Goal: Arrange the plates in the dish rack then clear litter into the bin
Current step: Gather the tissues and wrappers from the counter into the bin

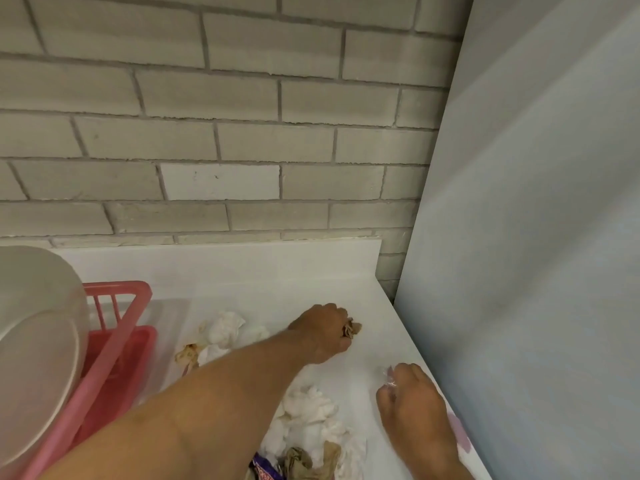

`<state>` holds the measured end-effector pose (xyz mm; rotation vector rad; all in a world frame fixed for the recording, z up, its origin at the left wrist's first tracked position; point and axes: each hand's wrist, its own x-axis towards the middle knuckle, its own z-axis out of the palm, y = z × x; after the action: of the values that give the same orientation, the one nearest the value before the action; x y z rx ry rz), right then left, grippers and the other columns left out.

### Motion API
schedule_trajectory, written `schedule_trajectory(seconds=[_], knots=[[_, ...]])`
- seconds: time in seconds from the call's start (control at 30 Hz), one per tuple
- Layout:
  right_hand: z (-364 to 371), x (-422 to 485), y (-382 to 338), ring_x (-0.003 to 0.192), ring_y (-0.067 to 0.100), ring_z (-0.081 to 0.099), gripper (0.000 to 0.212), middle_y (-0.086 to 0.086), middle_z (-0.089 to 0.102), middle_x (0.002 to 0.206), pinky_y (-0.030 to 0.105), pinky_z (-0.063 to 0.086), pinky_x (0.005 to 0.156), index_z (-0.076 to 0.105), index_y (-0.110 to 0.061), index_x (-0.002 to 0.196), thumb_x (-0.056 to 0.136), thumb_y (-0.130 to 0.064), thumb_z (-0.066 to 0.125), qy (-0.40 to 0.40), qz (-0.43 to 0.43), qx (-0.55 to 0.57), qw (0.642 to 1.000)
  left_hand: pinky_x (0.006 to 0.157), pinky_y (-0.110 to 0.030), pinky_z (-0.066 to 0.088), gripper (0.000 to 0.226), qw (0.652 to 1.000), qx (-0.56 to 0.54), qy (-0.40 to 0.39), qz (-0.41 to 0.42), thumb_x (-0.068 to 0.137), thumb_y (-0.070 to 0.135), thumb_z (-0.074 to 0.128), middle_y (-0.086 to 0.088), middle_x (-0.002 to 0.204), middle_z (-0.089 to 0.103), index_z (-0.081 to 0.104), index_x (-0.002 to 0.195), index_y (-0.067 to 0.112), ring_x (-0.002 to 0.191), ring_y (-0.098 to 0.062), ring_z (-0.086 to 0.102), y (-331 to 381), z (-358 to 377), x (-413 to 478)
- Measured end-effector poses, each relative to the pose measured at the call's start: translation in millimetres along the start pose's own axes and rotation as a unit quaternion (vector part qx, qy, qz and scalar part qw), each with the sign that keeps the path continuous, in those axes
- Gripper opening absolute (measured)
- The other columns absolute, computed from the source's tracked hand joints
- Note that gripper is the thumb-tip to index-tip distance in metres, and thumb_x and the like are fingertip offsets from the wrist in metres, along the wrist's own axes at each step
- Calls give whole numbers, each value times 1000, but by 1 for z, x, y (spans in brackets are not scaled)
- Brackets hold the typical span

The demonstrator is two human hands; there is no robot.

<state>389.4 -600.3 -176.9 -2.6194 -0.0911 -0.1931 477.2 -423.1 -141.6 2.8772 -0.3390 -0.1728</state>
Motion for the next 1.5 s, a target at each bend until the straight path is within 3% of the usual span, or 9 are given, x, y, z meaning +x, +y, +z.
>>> schedule_trajectory(seconds=[0.1,0.3,0.4,0.47,0.67,0.93,1.17,1.37,1.5], knots=[[-14,-1,-3,85,15,49,15,-14,47,98,23,38,71,38,-31,98,94,-17,42,-30,5,5,1000,83,-34,47,33,995,-73,70,-4,86,41,62,-7,109,59,53,107,16,98,-25,57,2,-23,-10],[-30,0,-8,87,18,65,34,-4,65,93,29,52,82,59,-26,124,96,-12,49,-34,-22,107,993,83,-32,51,24,978,-157,139,-17,82,33,64,1,105,64,60,105,24,93,-21,60,-5,-80,-55],[-43,-1,-25,77,16,65,21,-6,69,78,33,54,76,70,-24,92,95,-39,56,-12,-44,115,992,80,-27,50,19,975,-155,155,-38,81,28,60,7,101,65,68,99,25,92,-16,61,-10,-99,-81],[-53,0,-41,57,15,53,52,-5,53,52,33,48,61,53,-18,58,89,-59,51,-14,-39,86,995,74,-25,48,15,975,-144,158,-67,81,30,60,8,98,59,68,91,22,89,-14,59,-14,-107,-96],[-55,9,-84,53,19,51,64,-2,46,49,30,43,55,36,-17,46,98,-54,35,-77,-56,16,995,59,-24,43,12,970,-129,156,-137,83,28,62,1,93,59,57,84,17,76,-16,57,-29,-118,-137],[-16,50,-122,115,25,56,36,1,55,135,34,47,96,55,-27,132,102,-28,36,-214,-155,-114,958,50,-19,40,20,964,-137,151,-170,92,18,49,5,85,60,56,110,22,67,-10,59,-58,-115,-174],[12,65,-131,123,22,51,64,-1,45,146,35,45,99,39,-29,146,90,-53,58,-268,-119,-140,946,66,-29,53,19,968,-100,121,-195,94,24,50,0,96,64,62,107,19,71,-15,61,-61,-93,-168],[29,69,-120,91,22,64,26,2,65,111,31,52,77,65,-22,108,98,-36,45,-247,-122,-83,958,73,-25,49,23,973,-72,112,-186,94,21,48,0,106,63,63,112,21,86,-16,59,-58,-86,-170],[-2,72,-120,70,19,55,51,-1,55,71,31,40,61,49,-18,64,92,-61,47,-129,-104,-8,986,70,-23,47,22,974,-70,125,-175,94,21,48,2,102,62,63,110,20,83,-14,59,-56,-92,-172]])
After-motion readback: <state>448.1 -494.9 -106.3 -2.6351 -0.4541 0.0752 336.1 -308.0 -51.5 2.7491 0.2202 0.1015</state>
